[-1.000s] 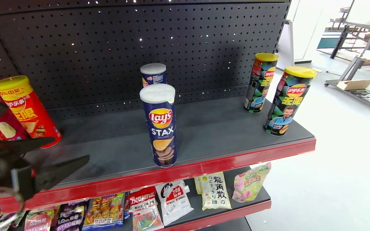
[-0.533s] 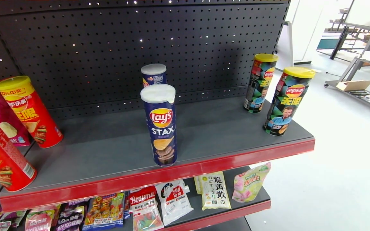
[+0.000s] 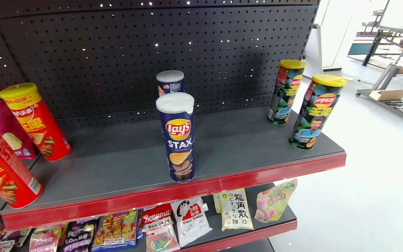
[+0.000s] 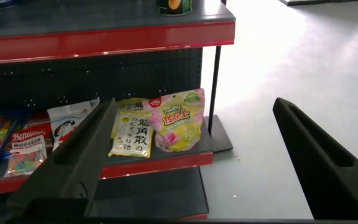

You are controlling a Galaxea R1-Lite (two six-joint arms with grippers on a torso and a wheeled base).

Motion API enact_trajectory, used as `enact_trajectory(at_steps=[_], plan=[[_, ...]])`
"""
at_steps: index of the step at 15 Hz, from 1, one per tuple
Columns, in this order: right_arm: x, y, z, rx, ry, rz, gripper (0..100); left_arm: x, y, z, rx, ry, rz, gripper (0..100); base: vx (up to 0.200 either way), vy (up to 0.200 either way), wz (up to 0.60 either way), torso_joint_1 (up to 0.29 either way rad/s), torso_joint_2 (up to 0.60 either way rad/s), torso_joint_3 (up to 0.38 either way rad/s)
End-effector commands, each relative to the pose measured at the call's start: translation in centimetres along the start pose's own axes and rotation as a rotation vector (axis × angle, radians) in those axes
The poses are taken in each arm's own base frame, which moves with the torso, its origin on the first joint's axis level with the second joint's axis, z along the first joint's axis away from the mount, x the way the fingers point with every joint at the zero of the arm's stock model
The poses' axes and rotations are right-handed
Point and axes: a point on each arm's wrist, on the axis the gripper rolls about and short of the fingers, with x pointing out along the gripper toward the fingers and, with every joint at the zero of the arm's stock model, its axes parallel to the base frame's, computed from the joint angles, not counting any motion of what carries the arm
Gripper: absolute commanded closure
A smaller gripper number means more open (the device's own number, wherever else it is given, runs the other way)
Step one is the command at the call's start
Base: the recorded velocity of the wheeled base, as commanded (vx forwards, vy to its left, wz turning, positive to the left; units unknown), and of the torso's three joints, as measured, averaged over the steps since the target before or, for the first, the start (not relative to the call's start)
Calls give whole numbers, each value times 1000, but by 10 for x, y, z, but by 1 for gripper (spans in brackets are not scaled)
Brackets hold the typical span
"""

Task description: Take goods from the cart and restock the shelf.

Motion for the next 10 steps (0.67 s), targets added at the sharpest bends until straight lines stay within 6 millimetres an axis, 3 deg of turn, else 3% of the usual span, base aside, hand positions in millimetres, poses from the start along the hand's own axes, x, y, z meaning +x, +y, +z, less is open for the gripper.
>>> enact_trajectory(at_steps=[1, 5, 7, 10], plan=[[0, 0, 0, 0, 1, 1, 0, 1, 0, 1, 2, 2, 23, 0, 0, 0, 600, -7, -2, 7], [0, 0, 0, 0, 1, 1, 0, 3, -1, 5, 2, 10, 75, 0, 0, 0, 600, 5, 2, 0], [0, 0, 0, 3, 1, 1, 0, 12, -4, 13, -1, 7, 95, 0, 0, 0, 0, 0, 0, 0], [0, 0, 0, 3, 1, 1, 0, 26, -9, 22, -5, 65, 272, 0, 0, 0, 0, 0, 0, 0]])
